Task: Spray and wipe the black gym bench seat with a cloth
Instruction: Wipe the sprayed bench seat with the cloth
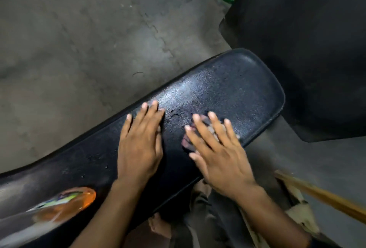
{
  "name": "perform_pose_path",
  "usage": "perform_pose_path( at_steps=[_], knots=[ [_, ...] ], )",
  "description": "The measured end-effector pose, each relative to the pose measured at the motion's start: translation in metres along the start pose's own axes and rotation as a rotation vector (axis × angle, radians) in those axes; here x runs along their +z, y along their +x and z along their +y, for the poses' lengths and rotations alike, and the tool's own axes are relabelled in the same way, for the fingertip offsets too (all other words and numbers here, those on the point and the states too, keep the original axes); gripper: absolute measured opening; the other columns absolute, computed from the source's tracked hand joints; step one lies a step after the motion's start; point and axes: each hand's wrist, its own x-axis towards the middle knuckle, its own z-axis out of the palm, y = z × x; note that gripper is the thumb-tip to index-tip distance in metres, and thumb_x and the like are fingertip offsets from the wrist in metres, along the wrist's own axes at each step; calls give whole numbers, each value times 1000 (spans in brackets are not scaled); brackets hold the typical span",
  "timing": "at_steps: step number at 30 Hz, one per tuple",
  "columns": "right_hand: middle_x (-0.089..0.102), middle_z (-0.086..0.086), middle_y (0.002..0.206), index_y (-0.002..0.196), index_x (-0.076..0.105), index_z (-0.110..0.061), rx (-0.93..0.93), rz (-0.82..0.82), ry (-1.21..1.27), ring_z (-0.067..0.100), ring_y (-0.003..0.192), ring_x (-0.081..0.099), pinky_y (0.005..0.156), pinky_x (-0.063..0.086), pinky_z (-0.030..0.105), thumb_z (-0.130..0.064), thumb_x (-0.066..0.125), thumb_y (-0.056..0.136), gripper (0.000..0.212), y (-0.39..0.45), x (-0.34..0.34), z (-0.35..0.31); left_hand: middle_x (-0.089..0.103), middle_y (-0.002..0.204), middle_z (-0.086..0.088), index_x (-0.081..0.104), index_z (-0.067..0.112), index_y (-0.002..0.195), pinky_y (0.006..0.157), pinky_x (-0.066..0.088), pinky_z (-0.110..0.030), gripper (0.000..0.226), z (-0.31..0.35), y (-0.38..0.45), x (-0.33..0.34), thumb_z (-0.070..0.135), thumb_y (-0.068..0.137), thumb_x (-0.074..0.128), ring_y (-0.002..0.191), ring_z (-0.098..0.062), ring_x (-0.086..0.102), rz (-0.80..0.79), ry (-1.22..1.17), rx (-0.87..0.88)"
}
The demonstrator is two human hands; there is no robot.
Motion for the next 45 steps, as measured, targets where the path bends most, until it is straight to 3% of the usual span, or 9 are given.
perform_pose_path(
  at_steps=[8,11,15,19,27,35,39,42,45],
  knots=[
    [6,7,185,174,23,-23,456,26,58,44,170,3,136,8,65,-51,27,115,67,104,-24,50,37,173,8,47,26,157,132,23,-46,56,-2,-8,13,26,102,43,161,-17,34,109,134,2],
    [9,8,185,174,24,-24,299,44,30,46,170,3,135,8,66,-53,26,112,68,125,-18,11,36,173,9,46,27,158,133,21,-44,55,-1,-8,12,26,103,43,161,-16,32,122,137,4],
    [17,5,184,172,33,-24,56,69,64,41,170,10,134,16,66,-51,42,111,66,56,3,-36,36,173,8,46,24,157,134,17,-41,55,-1,-9,11,24,103,44,161,-14,32,126,104,-20],
    [23,2,183,170,38,-26,-20,29,15,38,169,19,130,28,67,-52,51,108,69,-8,10,-18,37,173,8,48,24,155,133,17,-41,52,0,-9,12,27,104,42,161,-14,33,133,112,-25],
    [14,5,185,173,29,-24,369,53,63,43,170,8,135,10,66,-54,24,111,69,114,-15,-5,36,173,10,48,26,154,134,16,-41,52,-1,-8,11,29,102,41,162,-12,30,103,129,-42],
    [17,1,184,171,35,-27,-64,-15,8,38,170,13,130,27,67,-53,47,109,69,-10,7,-20,37,173,10,52,24,151,133,21,-43,49,3,-7,4,27,103,44,161,-12,33,91,97,-53],
    [24,6,182,170,36,-23,208,3,-49,43,167,24,129,27,68,-51,40,110,67,10,-3,36,37,172,11,50,26,151,134,16,-39,47,3,-7,6,28,105,43,161,-11,31,104,110,-65],
    [17,5,184,173,30,-23,495,45,35,43,169,16,134,16,66,-55,28,111,70,83,-15,59,37,173,11,49,26,151,135,16,-39,47,1,-9,9,28,105,42,162,-11,30,103,115,-58],
    [9,5,185,174,24,-24,438,32,55,45,169,5,135,8,67,-54,17,109,72,139,-21,36,35,174,11,48,26,152,134,16,-40,48,2,-8,8,28,105,42,162,-12,28,87,121,-65]
  ],
)
